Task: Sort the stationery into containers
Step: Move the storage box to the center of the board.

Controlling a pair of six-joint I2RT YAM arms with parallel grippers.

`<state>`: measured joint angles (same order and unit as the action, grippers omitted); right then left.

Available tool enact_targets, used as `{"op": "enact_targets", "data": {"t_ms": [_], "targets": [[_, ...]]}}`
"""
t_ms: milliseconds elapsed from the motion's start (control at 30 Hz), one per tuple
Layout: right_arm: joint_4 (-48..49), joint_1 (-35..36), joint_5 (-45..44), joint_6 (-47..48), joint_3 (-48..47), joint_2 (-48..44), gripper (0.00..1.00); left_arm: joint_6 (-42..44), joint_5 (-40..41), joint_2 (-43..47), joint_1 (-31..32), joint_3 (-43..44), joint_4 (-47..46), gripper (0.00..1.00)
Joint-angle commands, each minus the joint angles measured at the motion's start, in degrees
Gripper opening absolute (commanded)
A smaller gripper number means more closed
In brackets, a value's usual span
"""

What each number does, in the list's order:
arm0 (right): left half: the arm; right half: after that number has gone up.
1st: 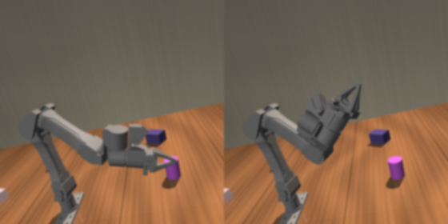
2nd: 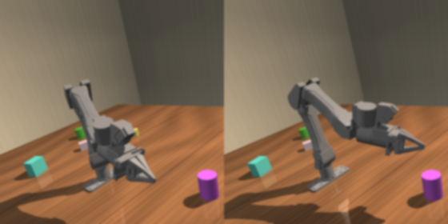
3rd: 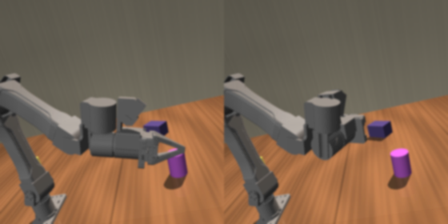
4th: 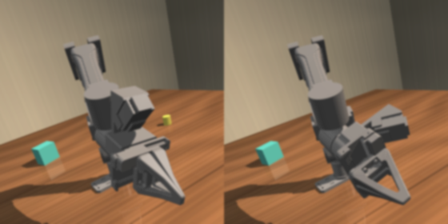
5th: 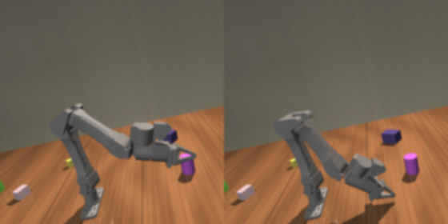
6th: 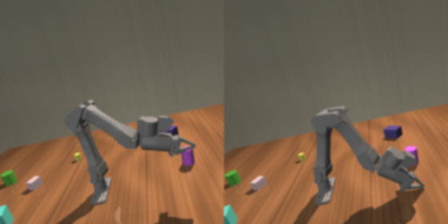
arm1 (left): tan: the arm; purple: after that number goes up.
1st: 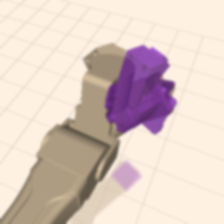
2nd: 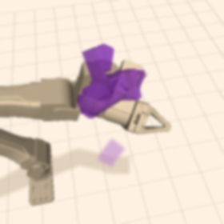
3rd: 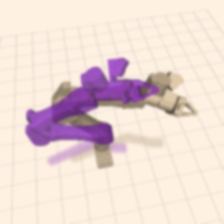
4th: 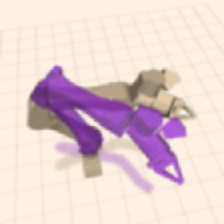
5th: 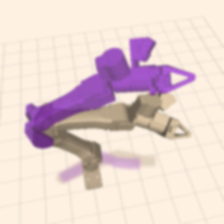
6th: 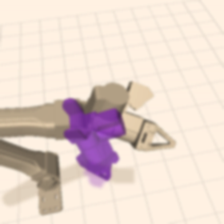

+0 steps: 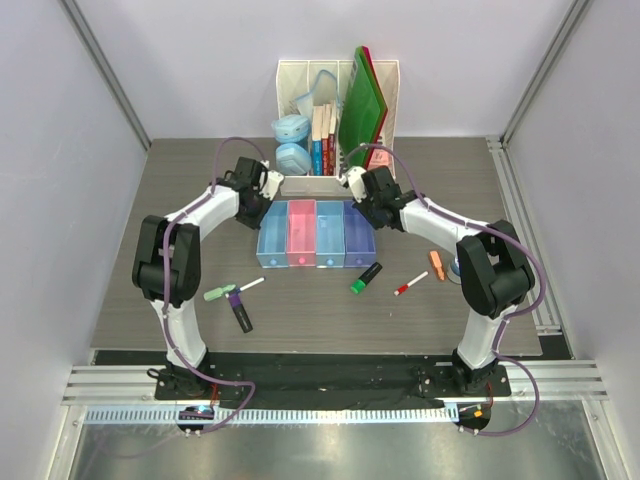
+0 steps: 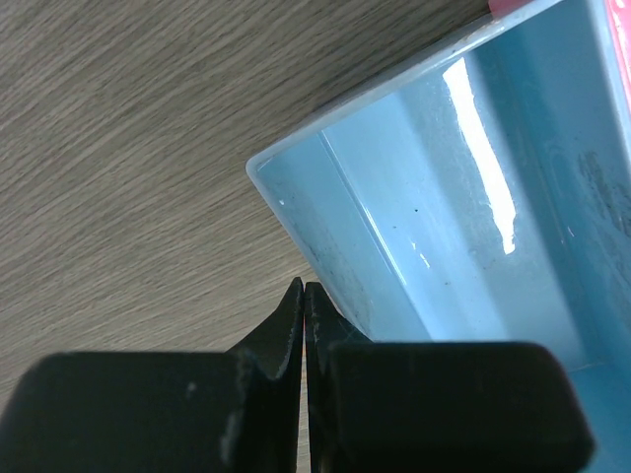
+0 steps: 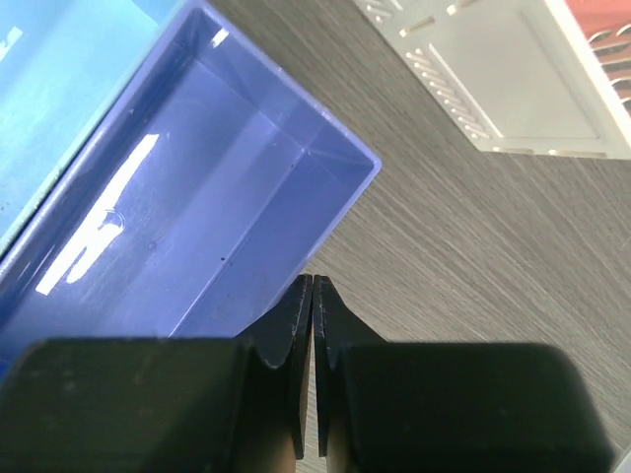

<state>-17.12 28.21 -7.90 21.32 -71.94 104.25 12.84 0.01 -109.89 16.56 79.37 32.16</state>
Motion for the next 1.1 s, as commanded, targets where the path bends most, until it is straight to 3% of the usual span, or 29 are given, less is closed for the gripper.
{"op": "enact_targets", "data": {"t_ms": [0, 700, 833, 1067], "targets": [[3.7, 1.5, 4.8, -0.1, -4.3, 0.5, 0.09, -0.9, -6.7, -0.8, 3.1, 1.0, -1.1, 0.00], [3.8, 1.5, 5.2, -0.1, -7.2, 4.6, 0.09, -0.7, -7.0, -1.6, 3.6, 2.6, -0.6, 0.00], [4.4, 1.5, 3.9, 0.6, -7.9, 5.5, 0.09, -0.2, -5.7, -1.3, 3.5, 2.5, -1.0, 0.12], [7.3, 1.5, 0.7, 1.2, -8.2, 6.9, 0.09, 0.2, -5.7, -4.1, 3.7, 5.7, -0.5, 0.11]]}}
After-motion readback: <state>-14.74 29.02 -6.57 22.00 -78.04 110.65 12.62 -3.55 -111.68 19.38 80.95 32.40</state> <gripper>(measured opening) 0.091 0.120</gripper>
